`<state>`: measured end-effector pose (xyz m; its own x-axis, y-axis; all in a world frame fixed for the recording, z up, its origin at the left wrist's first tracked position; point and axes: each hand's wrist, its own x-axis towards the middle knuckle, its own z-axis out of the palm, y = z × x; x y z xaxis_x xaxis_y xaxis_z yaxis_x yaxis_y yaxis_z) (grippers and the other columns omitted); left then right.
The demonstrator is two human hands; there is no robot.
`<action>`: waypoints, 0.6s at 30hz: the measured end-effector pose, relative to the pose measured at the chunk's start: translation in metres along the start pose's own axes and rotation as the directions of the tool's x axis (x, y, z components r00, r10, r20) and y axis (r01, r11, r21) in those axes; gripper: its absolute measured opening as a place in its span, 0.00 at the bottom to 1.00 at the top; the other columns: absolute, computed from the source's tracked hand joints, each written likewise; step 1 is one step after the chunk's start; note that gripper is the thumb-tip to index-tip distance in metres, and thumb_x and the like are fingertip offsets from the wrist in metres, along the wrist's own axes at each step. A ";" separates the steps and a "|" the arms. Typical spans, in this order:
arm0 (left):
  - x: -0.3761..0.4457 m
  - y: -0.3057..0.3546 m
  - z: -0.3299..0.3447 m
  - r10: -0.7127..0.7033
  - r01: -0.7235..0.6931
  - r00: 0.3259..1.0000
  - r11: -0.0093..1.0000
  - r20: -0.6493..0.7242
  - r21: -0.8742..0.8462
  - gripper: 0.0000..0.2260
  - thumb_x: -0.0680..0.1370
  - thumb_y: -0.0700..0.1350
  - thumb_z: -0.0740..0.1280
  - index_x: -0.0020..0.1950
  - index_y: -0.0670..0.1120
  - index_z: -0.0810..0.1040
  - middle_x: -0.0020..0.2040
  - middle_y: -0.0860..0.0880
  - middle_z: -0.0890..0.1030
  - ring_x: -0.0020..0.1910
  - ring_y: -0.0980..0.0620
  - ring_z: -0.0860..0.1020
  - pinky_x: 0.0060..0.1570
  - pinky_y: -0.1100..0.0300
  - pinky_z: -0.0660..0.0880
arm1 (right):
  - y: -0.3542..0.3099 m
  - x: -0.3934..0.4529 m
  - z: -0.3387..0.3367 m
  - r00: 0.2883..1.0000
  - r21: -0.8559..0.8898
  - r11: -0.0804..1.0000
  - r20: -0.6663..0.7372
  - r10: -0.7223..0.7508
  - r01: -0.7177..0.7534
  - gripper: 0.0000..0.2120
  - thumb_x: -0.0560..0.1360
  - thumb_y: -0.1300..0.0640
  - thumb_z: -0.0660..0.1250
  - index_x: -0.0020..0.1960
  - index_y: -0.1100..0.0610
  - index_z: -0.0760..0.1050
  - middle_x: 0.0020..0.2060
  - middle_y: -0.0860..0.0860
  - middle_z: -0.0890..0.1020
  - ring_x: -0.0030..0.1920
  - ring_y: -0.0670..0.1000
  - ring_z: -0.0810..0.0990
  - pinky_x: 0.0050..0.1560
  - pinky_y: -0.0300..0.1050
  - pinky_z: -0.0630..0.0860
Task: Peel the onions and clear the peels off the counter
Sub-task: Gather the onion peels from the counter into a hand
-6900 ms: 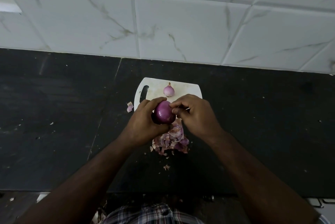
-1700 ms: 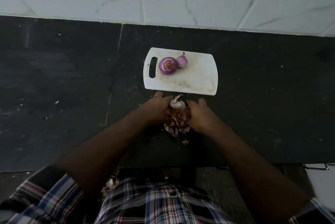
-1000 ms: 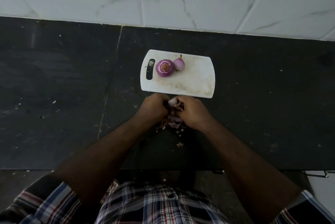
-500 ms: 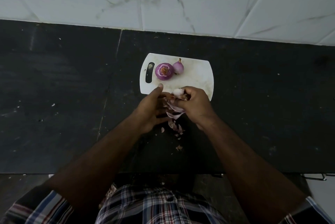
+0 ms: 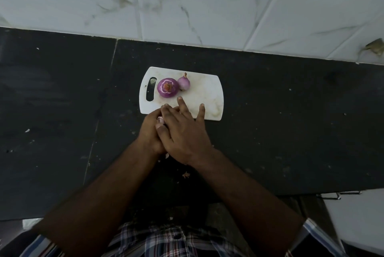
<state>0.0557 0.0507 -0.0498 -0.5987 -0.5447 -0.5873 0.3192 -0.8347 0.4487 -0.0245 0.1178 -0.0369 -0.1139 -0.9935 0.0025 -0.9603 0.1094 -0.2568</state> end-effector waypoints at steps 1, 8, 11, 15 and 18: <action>0.001 0.000 0.001 -0.018 0.018 1.000 1.000 0.011 -0.002 0.16 0.85 0.47 0.55 0.56 0.40 0.79 0.49 0.44 0.82 0.51 0.48 0.82 0.54 0.53 0.80 | 0.001 0.000 0.000 1.000 -0.044 0.999 -0.003 0.004 -0.004 0.29 0.81 0.42 0.43 0.77 0.54 0.61 0.78 0.49 0.62 0.80 0.52 0.46 0.72 0.73 0.39; -0.003 0.011 -0.001 -0.036 0.024 0.987 0.997 -0.159 -0.080 0.14 0.84 0.44 0.56 0.41 0.45 0.74 0.33 0.49 0.79 0.31 0.52 0.80 0.32 0.63 0.79 | 0.015 -0.003 -0.003 0.999 0.271 0.962 0.042 0.001 -0.012 0.32 0.81 0.38 0.48 0.81 0.47 0.44 0.81 0.47 0.42 0.80 0.51 0.36 0.77 0.64 0.40; -0.002 0.025 -0.017 -0.035 -0.020 0.961 0.981 -0.275 -0.193 0.13 0.82 0.43 0.59 0.38 0.45 0.73 0.29 0.49 0.77 0.27 0.52 0.77 0.33 0.62 0.77 | 0.050 -0.022 0.001 0.997 0.234 0.971 0.061 0.044 -0.057 0.41 0.77 0.29 0.50 0.81 0.50 0.43 0.81 0.48 0.43 0.79 0.48 0.36 0.78 0.61 0.42; -0.003 0.032 -0.035 -0.037 -0.029 0.947 0.979 -0.319 -0.202 0.10 0.81 0.44 0.60 0.42 0.45 0.76 0.33 0.48 0.79 0.31 0.52 0.78 0.35 0.61 0.78 | 0.079 -0.061 0.027 0.959 -0.119 0.986 0.274 -0.078 0.114 0.56 0.65 0.17 0.48 0.80 0.50 0.37 0.80 0.50 0.35 0.78 0.53 0.29 0.77 0.66 0.41; -0.003 0.028 -0.040 -0.054 -0.005 0.945 0.984 -0.322 -0.180 0.10 0.80 0.44 0.60 0.42 0.43 0.77 0.33 0.46 0.79 0.36 0.50 0.78 0.34 0.60 0.79 | 0.091 -0.058 0.044 0.937 -0.194 0.965 0.333 -0.105 0.177 0.58 0.64 0.16 0.48 0.81 0.51 0.37 0.80 0.51 0.35 0.78 0.54 0.29 0.76 0.67 0.40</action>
<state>0.0960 0.0259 -0.0622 -0.3465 -0.4956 -0.7964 0.4492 -0.8330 0.3229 -0.0939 0.1837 -0.1029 0.0786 -0.9530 -0.2927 -0.9962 -0.0638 -0.0598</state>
